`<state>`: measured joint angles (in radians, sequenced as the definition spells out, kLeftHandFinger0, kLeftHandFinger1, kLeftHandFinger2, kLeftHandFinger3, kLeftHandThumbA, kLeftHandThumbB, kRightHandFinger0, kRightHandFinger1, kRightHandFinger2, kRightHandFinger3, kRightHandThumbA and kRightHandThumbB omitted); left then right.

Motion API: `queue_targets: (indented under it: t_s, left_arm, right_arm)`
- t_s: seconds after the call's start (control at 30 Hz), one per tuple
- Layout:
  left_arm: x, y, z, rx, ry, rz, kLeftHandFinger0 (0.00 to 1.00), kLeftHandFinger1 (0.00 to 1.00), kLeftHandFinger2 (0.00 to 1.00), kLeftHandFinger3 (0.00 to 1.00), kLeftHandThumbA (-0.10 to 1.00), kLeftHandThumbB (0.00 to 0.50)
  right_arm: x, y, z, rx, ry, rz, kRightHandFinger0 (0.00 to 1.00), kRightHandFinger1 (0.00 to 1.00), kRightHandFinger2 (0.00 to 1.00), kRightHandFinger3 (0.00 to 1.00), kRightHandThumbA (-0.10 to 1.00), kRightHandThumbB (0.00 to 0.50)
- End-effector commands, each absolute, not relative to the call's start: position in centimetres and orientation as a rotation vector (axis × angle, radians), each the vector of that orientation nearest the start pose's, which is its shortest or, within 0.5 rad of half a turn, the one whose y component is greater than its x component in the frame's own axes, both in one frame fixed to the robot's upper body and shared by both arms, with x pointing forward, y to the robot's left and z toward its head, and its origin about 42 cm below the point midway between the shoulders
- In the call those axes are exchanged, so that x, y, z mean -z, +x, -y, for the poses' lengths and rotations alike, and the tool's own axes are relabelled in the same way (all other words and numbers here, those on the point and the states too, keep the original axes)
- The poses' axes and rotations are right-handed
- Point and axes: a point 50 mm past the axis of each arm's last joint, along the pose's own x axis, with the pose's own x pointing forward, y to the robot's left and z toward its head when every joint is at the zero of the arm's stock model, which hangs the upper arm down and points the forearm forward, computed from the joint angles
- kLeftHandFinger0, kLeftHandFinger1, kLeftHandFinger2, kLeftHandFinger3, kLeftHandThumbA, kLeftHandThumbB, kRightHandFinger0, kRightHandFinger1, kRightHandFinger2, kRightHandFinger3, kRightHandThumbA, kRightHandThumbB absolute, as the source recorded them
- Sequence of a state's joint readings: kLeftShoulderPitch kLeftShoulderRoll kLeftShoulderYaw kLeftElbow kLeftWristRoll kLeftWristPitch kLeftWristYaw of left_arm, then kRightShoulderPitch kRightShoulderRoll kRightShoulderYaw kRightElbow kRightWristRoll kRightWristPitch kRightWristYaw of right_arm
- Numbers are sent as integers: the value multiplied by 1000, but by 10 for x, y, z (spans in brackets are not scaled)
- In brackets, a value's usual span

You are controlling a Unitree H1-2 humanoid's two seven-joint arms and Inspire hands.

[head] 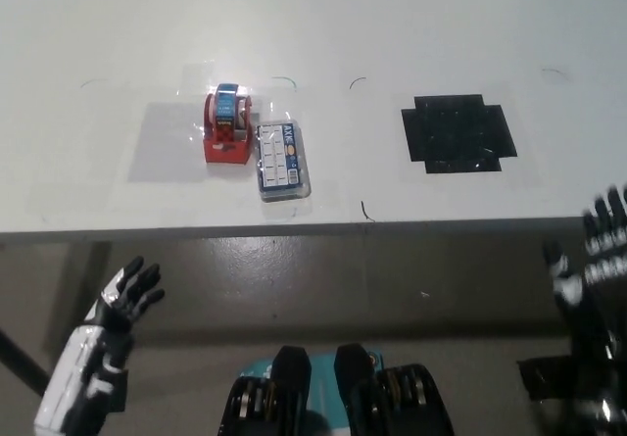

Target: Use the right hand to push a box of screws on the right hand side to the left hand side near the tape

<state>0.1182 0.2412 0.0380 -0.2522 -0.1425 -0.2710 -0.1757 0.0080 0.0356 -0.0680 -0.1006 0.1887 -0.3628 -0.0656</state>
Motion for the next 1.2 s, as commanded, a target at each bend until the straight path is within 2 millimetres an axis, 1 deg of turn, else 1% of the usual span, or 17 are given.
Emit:
queue_targets:
  t_s: [0.0, 0.03, 0.07, 0.1, 0.2, 0.3, 0.33, 0.4, 0.47, 0.6, 0.7, 0.8, 0.87, 0.93, 1.0, 1.07, 1.17]
  left_arm:
    - [-186, 259, -301, 116, 161, 524, 1000, 1000, 1000, 1000, 911, 173]
    - [-185, 259, -301, 103, 165, 527, 1000, 1000, 1000, 1000, 922, 173]
    - [-184, 260, -301, 101, 166, 526, 1000, 1000, 1000, 1000, 925, 173]
    - [-182, 261, -302, 98, 167, 526, 1000, 1000, 1000, 1000, 932, 181]
    - [-181, 263, -304, 93, 164, 528, 1000, 1000, 1000, 1000, 924, 177]
    - [-180, 266, -306, 82, 157, 524, 1000, 1000, 1000, 1000, 917, 185]
    - [-179, 266, -307, 82, 160, 518, 1000, 1000, 1000, 1000, 917, 170]
    - [-179, 268, -309, 82, 165, 519, 1000, 1000, 1000, 1000, 919, 160]
    - [-178, 268, -310, 81, 168, 515, 1000, 1000, 1000, 1000, 919, 156]
    - [-173, 271, -310, 82, 160, 503, 1000, 1000, 1000, 1000, 913, 173]
    - [-163, 276, -308, 89, 152, 478, 1000, 1000, 1000, 1000, 894, 177]
    - [-154, 274, -308, 97, 168, 439, 1000, 1000, 1000, 1000, 900, 204]
    - [-143, 270, -308, 95, 173, 411, 1000, 1000, 1000, 1000, 901, 190]
    - [-138, 268, -308, 86, 171, 399, 1000, 1000, 1000, 1000, 889, 186]
    - [-130, 267, -309, 75, 188, 370, 1000, 1000, 1000, 1000, 906, 207]
    - [-123, 268, -310, 84, 193, 358, 1000, 1000, 1000, 1000, 905, 195]
    - [-116, 269, -311, 83, 199, 346, 1000, 1000, 1000, 1000, 910, 200]
  right_arm:
    - [-164, 224, 202, -235, -42, 597, 1000, 1000, 1000, 1000, 1000, 223]
    - [-156, 223, 204, -243, -78, 567, 1000, 1000, 1000, 1000, 1000, 240]
    - [-153, 222, 204, -245, -97, 554, 1000, 1000, 1000, 1000, 1000, 245]
    - [-143, 222, 205, -270, -114, 515, 1000, 1000, 1000, 1000, 1000, 242]
    - [-132, 226, 203, -281, -128, 479, 1000, 1000, 1000, 1000, 977, 249]
    - [-123, 230, 203, -297, -159, 449, 1000, 1000, 1000, 1000, 991, 266]
    - [-118, 232, 203, -298, -155, 429, 1000, 1000, 1000, 1000, 976, 279]
    - [-111, 236, 202, -291, -148, 408, 1000, 1000, 1000, 1000, 979, 299]
    - [-112, 239, 201, -288, -153, 413, 1000, 1000, 1000, 1000, 1000, 302]
    - [-115, 246, 204, -274, -165, 426, 1000, 1000, 1000, 1000, 1000, 298]
    - [-120, 253, 210, -242, -174, 445, 1000, 1000, 1000, 1000, 1000, 293]
    - [-122, 258, 213, -216, -166, 451, 1000, 1000, 1000, 1000, 1000, 286]
    - [-124, 267, 218, -212, -168, 450, 1000, 1000, 1000, 1000, 1000, 300]
    - [-124, 271, 219, -211, -163, 446, 1000, 1000, 1000, 1000, 1000, 305]
    - [-127, 275, 219, -212, -162, 453, 1000, 1000, 1000, 1000, 1000, 289]
    - [-125, 277, 220, -211, -155, 447, 1000, 1000, 1000, 1000, 1000, 288]
    - [-125, 280, 219, -213, -152, 454, 1000, 1000, 1000, 1000, 1000, 271]
